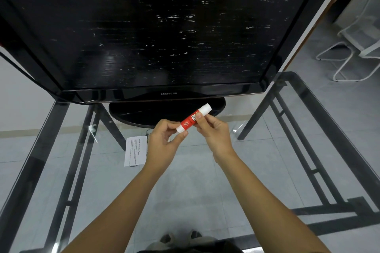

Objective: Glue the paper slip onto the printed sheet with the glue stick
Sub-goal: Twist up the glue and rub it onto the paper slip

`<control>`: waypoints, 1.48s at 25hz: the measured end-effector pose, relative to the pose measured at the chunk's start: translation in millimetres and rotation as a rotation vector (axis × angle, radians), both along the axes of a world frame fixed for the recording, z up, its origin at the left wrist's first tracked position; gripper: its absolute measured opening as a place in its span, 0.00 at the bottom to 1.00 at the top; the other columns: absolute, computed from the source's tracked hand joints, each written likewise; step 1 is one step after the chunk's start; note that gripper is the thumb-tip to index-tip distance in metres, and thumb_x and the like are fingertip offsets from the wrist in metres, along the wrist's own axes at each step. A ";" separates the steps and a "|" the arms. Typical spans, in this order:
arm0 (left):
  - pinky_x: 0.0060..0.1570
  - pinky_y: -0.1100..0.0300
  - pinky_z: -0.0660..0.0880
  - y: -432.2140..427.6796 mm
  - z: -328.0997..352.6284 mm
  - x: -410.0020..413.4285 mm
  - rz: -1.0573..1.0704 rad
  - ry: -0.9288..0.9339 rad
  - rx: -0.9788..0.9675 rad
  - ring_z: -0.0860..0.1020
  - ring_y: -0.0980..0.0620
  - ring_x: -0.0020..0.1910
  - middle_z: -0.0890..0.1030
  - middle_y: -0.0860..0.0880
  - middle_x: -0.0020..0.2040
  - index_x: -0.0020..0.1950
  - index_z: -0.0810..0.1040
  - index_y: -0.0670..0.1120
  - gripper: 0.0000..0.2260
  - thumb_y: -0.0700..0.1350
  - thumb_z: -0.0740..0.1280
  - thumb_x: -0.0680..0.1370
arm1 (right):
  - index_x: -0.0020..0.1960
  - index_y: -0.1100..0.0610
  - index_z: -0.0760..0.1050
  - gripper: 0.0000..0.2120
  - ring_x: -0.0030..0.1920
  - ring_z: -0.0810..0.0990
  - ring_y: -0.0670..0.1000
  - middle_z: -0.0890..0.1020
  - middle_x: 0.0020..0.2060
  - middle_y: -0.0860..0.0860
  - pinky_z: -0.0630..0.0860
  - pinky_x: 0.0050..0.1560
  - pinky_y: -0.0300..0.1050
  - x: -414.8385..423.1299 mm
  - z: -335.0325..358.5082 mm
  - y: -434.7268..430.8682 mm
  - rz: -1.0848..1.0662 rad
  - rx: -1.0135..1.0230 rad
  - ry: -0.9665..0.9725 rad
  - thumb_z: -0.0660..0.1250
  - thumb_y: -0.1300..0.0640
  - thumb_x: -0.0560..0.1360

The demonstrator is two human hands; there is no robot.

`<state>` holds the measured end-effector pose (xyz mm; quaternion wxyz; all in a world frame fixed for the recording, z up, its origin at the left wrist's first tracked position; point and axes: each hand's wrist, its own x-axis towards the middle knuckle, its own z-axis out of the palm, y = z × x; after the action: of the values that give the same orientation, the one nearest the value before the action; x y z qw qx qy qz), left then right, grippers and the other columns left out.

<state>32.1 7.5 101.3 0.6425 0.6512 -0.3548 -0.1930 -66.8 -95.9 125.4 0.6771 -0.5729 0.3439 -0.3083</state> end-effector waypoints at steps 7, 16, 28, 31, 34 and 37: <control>0.45 0.69 0.76 3.7 0.4 3.7 -0.047 0.064 0.029 0.80 0.58 0.49 0.80 0.59 0.50 0.54 0.73 0.58 0.14 0.52 0.71 0.70 | 0.51 0.50 0.80 0.09 0.48 0.83 0.44 0.85 0.45 0.47 0.78 0.48 0.35 5.0 -0.1 3.5 -0.014 0.002 0.017 0.68 0.49 0.73; 0.44 0.70 0.75 4.8 -4.2 8.7 -0.005 0.076 0.010 0.80 0.58 0.49 0.82 0.60 0.48 0.48 0.76 0.57 0.08 0.51 0.70 0.71 | 0.56 0.55 0.79 0.17 0.50 0.82 0.44 0.84 0.49 0.50 0.77 0.48 0.34 10.6 -3.0 2.9 0.042 0.012 0.035 0.68 0.47 0.72; 0.42 0.68 0.76 48.4 -12.2 53.8 0.181 0.145 0.087 0.81 0.57 0.48 0.83 0.56 0.45 0.47 0.77 0.54 0.07 0.46 0.71 0.72 | 0.73 0.59 0.58 0.22 0.71 0.64 0.55 0.65 0.72 0.56 0.60 0.69 0.45 37.0 -87.0 12.2 0.371 -0.552 0.640 0.54 0.54 0.81; 0.42 0.69 0.76 72.4 -23.2 60.7 0.264 0.154 0.115 0.81 0.56 0.47 0.83 0.55 0.45 0.47 0.77 0.52 0.07 0.46 0.72 0.72 | 0.75 0.59 0.48 0.24 0.74 0.55 0.56 0.53 0.76 0.55 0.55 0.73 0.50 51.3 -116.7 28.1 0.685 -0.786 0.830 0.52 0.59 0.82; 0.42 0.68 0.76 89.5 -33.7 62.6 0.309 0.186 0.160 0.82 0.55 0.46 0.83 0.53 0.46 0.48 0.77 0.51 0.08 0.47 0.72 0.71 | 0.75 0.61 0.42 0.28 0.75 0.46 0.54 0.45 0.76 0.55 0.46 0.73 0.50 61.1 -137.3 35.9 0.878 -1.005 0.948 0.53 0.63 0.80; 0.43 0.66 0.78 96.9 -41.8 62.3 0.320 0.207 0.203 0.82 0.54 0.46 0.83 0.51 0.46 0.48 0.77 0.50 0.09 0.48 0.73 0.71 | 0.75 0.61 0.41 0.29 0.75 0.45 0.53 0.44 0.76 0.55 0.43 0.73 0.50 60.2 -147.8 37.0 0.913 -1.078 1.010 0.52 0.63 0.80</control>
<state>94.4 104.4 59.5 0.6291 0.7373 -0.1576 -0.1892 -6.6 -58.9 -22.4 0.1372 -0.9658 0.1468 0.1638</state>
